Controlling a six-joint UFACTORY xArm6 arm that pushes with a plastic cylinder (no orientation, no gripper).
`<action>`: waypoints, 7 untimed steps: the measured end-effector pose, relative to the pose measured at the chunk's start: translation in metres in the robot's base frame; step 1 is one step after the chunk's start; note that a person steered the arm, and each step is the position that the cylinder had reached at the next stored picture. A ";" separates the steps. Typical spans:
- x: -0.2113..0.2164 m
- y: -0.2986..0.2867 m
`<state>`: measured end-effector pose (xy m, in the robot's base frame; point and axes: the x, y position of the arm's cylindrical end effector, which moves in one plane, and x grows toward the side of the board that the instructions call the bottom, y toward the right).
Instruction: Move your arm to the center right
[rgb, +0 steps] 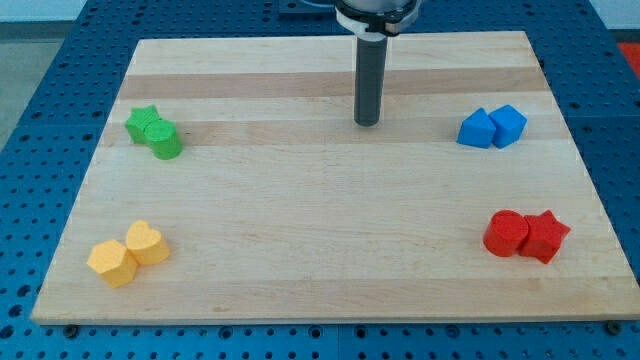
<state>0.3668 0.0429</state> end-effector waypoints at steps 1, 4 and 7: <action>0.000 0.000; -0.016 0.135; -0.011 0.207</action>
<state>0.3560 0.2503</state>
